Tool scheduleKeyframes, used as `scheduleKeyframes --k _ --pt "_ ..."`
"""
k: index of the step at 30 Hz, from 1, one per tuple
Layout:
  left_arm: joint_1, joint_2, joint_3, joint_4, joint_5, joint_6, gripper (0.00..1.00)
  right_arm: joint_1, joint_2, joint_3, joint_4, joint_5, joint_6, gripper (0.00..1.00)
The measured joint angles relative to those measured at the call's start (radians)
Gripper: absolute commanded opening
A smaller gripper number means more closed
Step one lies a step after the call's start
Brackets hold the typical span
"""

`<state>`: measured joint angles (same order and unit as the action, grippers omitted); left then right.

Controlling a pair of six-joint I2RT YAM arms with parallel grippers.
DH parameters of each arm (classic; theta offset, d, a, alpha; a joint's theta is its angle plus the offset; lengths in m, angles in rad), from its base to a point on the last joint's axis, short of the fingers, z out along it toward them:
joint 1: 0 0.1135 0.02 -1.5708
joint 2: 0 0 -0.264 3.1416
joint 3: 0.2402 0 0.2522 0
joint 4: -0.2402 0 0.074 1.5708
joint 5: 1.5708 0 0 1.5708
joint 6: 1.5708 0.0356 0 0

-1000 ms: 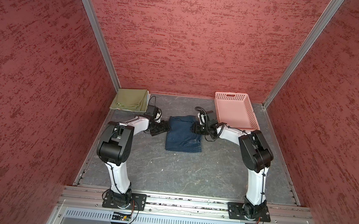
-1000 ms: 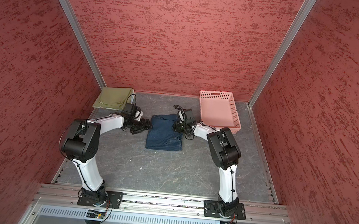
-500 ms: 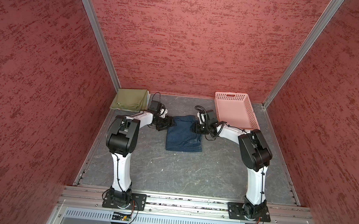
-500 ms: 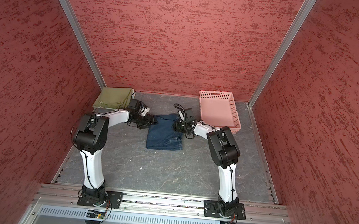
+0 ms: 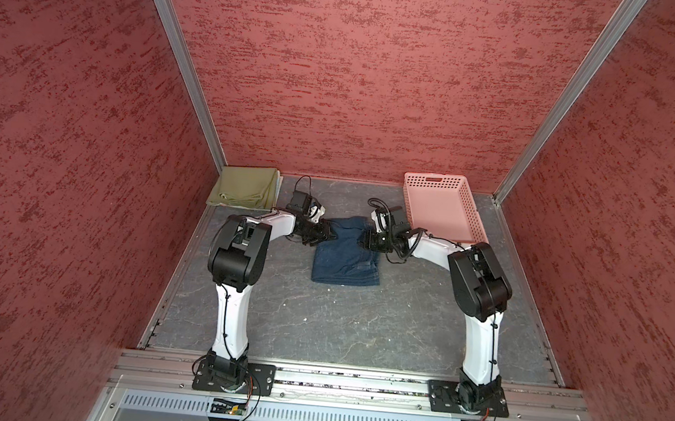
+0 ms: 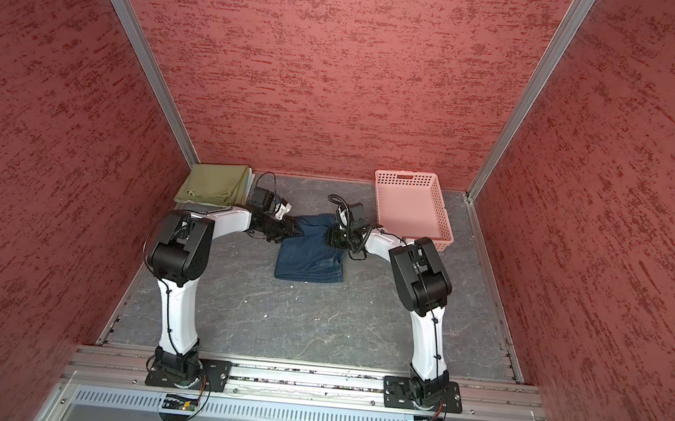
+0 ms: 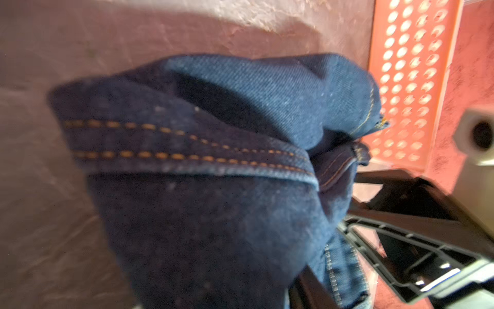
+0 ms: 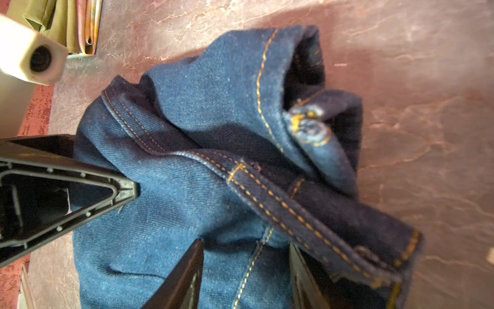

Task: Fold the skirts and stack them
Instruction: 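Lift the skirt with the left gripper toward the olive stack while the right releases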

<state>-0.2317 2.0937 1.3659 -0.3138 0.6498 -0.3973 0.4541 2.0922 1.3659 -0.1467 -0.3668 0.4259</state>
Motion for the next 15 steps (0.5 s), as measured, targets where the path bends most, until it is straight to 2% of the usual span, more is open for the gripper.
scheduleKeyframes --k 7,12,15 --pt "-0.005 0.0 -0.024 0.08 0.024 -0.046 0.15 -0.004 0.0 -0.01 0.022 -0.011 0.005 0.54" --pt "-0.015 -0.023 -0.024 0.101 -0.005 -0.079 0.0 -0.005 -0.037 -0.055 0.049 -0.003 0.009 0.65" --pt "-0.022 -0.055 -0.026 0.108 -0.044 -0.096 0.0 -0.004 -0.099 -0.093 0.034 0.021 0.011 0.73"
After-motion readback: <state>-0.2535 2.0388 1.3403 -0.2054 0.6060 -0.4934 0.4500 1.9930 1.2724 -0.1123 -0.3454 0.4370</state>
